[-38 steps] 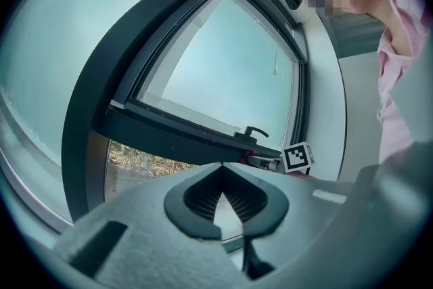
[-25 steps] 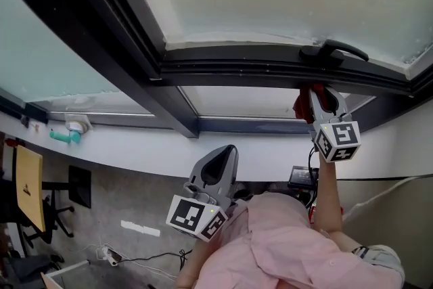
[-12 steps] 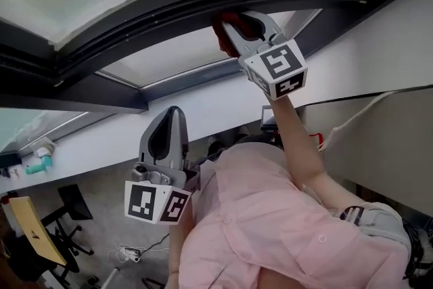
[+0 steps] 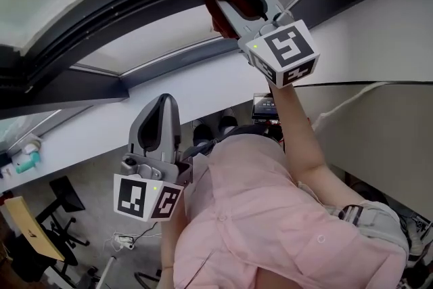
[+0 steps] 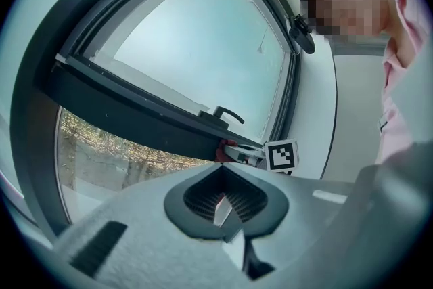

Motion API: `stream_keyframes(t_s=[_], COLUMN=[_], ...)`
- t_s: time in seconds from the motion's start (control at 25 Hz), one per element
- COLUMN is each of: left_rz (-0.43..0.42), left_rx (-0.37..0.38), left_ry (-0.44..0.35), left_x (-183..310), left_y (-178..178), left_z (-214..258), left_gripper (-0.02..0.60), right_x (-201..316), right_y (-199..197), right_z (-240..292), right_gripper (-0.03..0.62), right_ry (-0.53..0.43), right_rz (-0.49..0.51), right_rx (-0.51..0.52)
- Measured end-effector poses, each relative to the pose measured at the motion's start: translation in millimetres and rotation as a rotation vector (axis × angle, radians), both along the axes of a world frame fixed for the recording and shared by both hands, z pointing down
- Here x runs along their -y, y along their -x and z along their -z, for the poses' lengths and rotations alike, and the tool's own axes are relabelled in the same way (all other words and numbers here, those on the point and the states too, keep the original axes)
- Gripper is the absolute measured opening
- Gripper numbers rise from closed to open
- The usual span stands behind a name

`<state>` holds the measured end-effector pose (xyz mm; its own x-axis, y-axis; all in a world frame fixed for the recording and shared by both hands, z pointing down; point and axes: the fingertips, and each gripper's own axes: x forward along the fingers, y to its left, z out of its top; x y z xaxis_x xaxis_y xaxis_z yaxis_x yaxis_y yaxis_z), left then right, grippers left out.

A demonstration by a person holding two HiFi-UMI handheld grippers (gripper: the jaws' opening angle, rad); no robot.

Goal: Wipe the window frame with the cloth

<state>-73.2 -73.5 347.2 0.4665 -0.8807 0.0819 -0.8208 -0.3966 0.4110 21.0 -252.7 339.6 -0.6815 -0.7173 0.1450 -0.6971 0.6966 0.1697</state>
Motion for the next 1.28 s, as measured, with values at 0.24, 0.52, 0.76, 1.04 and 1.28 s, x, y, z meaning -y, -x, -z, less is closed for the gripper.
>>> stream_keyframes(t_s=[0.24, 0.52, 0.76, 1.04, 1.28], left_rz=[-0.009, 0.002, -0.005, -0.038, -0.046], left_rx=[0.003, 0.010, 0.014, 0.015, 0.020], left_ry=[0.017, 0.024, 0.013, 0.000, -0.003], left_x=[4, 10, 16, 22, 26], left_y=[-14, -21, -32, -61, -74], left_z=[-4, -6, -2, 5, 5], left_gripper=[-0.003, -0.003, -0.003, -0.003, -0.003], right_x=[1, 5, 11, 18, 23], right_y=[-10, -18, -43, -82, -98], right_z=[3, 1, 3, 8, 7], right_gripper=[0.061, 0.060, 0.061, 0.061, 0.061], right_ry=[-0.025, -0.043, -0.037, -0.038, -0.028], right_rz=[0.004, 0.016, -0.017, -0.060, -0.068], right_rx=[0.020, 0.016, 0.030, 0.031, 0.041])
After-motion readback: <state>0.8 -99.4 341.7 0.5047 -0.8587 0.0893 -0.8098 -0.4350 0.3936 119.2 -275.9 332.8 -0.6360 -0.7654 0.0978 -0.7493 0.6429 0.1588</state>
